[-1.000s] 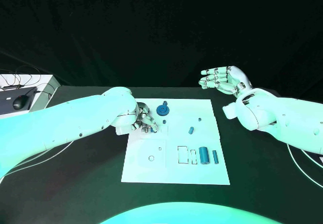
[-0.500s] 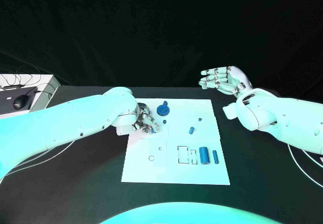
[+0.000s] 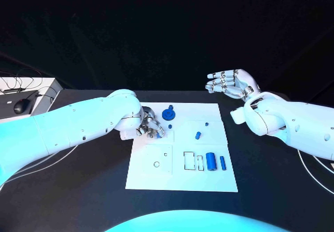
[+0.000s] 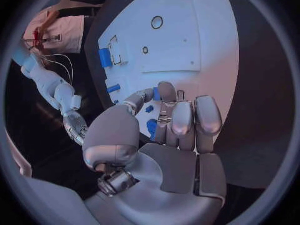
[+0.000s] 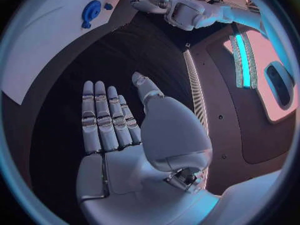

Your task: Assemble the parts on the task board

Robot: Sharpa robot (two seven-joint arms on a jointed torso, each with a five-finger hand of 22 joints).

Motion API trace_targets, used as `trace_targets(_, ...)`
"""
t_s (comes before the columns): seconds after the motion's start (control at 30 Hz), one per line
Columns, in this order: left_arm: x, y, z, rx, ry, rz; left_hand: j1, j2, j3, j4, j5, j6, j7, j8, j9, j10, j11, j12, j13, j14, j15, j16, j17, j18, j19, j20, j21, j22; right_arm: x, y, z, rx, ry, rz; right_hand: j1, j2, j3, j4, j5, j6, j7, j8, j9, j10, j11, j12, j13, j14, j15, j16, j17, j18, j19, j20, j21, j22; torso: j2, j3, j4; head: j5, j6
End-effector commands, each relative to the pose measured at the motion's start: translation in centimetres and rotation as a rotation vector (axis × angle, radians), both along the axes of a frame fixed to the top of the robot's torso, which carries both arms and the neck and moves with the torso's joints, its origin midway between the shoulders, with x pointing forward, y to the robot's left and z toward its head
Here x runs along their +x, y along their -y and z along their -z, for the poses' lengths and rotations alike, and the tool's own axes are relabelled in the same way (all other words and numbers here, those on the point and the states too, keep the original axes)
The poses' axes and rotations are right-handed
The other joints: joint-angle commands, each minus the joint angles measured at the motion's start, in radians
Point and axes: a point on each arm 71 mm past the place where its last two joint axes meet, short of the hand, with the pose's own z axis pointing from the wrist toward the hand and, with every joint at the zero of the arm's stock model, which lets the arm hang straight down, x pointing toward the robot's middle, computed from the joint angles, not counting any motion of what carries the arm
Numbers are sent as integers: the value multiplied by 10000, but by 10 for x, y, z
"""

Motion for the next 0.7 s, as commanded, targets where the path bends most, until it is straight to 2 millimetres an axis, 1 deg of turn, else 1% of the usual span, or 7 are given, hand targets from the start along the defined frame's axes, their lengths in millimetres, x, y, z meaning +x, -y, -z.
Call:
trace_targets(0.03,-3,4,1,-187,-679,307,138,173,1638,-1467,-24,590,-503,-40,11,-7,-57,-28,18,53,11,53,-12,-97,29,-2,-51,10,0,-1,0,-90,5,-185,48,-45,2,-59,55,-78,64,-54,-16,-50,-2,4,-13,-74,-14,-28,-9,-109,-72,-30,37,-9,-3,5,-3,-3,15)
trace_targets(0.13,-2,4,2,-172,-875,408,187,149,1614,-1437,-12,587,-504,-46,33,-18,-54,-15,25,55,14,53,-12,-99,18,3,-63,17,0,-2,0,-103,-5,-199,46,-43,-1,-59,56,-92,64,-53,-16,-60,1,6,-13,-83,-9,-27,-9,-108,-80,-27,39,-9,2,5,-1,-6,38)
trace_targets(0.17,-1,4,2,-152,-940,449,224,116,1636,-1391,-6,587,-505,-45,69,-22,-49,1,8,55,23,50,-17,-102,7,17,-76,30,1,-2,0,-107,-9,-203,46,-43,-2,-60,56,-99,64,-53,-16,-65,3,7,-12,-88,-6,-27,-9,-108,-84,-26,40,-9,1,7,-4,-2,33)
trace_targets(0.3,1,2,3,-70,-1136,569,245,95,1641,-1396,4,583,-504,-52,72,-33,-49,0,2,55,23,53,-13,-103,18,11,-68,40,1,-2,1,-115,-19,-216,46,-43,-2,-60,56,-99,64,-53,-16,-65,3,7,-12,-88,-6,-27,-9,-108,-84,-26,40,-9,5,4,-1,-11,23)
trace_targets(0.47,5,1,3,30,-1304,701,401,-46,1687,-1291,56,620,-508,-73,85,-26,-46,31,-55,58,35,78,17,-122,21,15,-71,84,1,-2,1,-124,-36,-222,46,-43,-10,-61,52,-126,66,-53,-16,-79,7,13,-12,-99,-4,-26,-8,-107,-100,-20,41,-10,3,-3,-2,-10,35)
trace_targets(0.7,12,3,-1,244,-1235,926,504,-126,1689,-1209,64,648,-510,-108,71,-30,-43,52,-85,63,40,94,42,-129,28,21,-71,111,2,-3,2,-125,-61,-248,42,-44,-25,-58,54,-163,70,-54,-18,-102,14,18,-12,-122,5,-25,-8,-108,-118,-11,42,-10,19,-2,-6,-6,41)
